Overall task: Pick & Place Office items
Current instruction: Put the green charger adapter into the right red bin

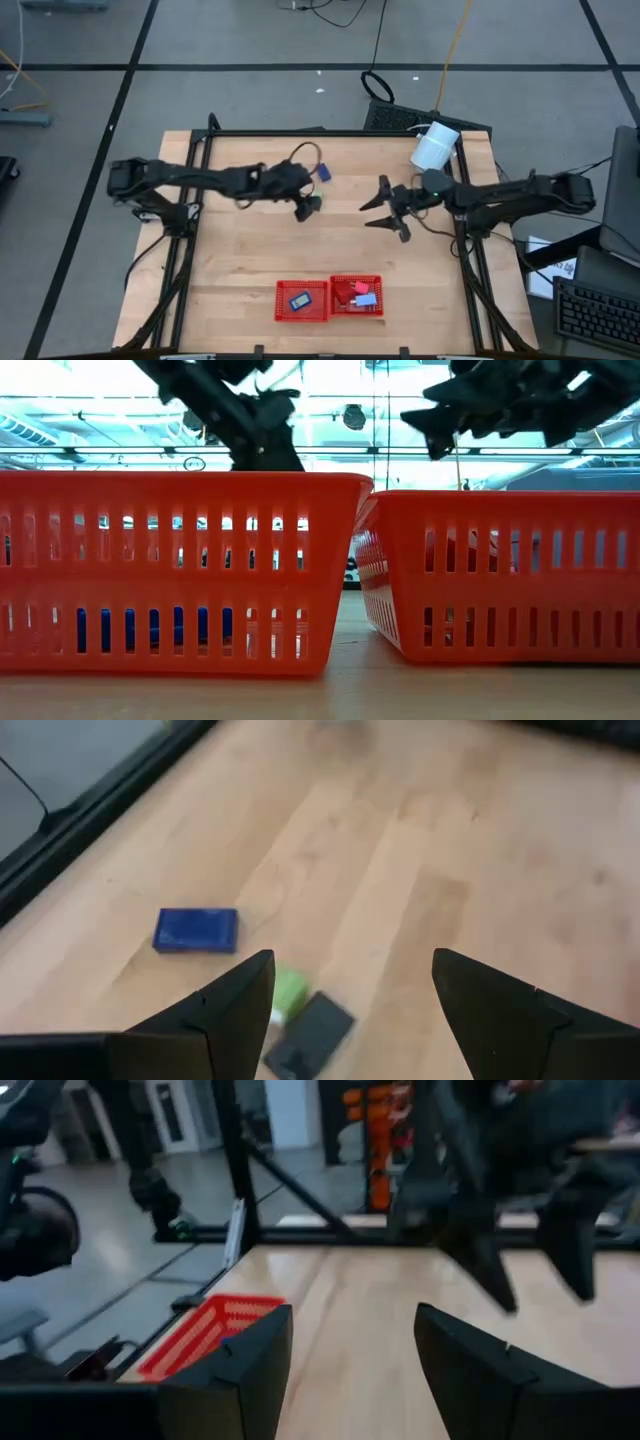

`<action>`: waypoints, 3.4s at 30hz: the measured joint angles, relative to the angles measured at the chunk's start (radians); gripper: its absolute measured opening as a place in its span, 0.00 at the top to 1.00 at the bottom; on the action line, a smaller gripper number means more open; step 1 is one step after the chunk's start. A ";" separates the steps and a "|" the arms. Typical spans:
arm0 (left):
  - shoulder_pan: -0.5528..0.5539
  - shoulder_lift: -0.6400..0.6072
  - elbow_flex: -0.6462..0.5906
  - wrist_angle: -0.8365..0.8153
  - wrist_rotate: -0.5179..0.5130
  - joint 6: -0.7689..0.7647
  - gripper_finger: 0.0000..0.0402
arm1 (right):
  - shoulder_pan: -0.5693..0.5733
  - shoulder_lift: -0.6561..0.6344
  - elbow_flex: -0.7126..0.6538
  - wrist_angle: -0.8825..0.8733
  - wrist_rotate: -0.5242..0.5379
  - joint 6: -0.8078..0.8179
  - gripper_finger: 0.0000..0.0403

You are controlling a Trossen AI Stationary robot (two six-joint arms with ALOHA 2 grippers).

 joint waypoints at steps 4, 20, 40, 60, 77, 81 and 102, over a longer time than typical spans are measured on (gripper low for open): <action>0.058 0.121 0.083 -0.086 0.023 0.089 0.29 | 0.007 -0.069 -0.042 0.028 0.020 -0.001 0.50; 0.152 0.374 0.176 -0.097 0.142 0.302 0.27 | 0.007 -0.103 -0.066 -0.017 0.015 -0.004 0.50; 0.202 0.411 0.176 -0.117 0.150 0.334 0.38 | 0.007 -0.103 -0.066 -0.036 0.014 -0.004 0.50; 0.202 0.405 0.105 -0.032 0.184 0.362 0.68 | 0.007 -0.103 -0.066 -0.039 0.014 -0.001 0.50; 0.063 0.206 0.092 -0.014 0.041 0.354 0.69 | 0.007 -0.102 -0.066 -0.055 0.017 0.026 0.50; -0.005 0.143 0.092 0.043 0.056 0.357 0.69 | 0.007 -0.102 -0.066 -0.069 0.018 0.026 0.50; -0.048 0.087 -0.330 1.031 0.219 0.273 0.70 | 0.030 -0.056 -0.065 -0.091 0.160 0.017 0.50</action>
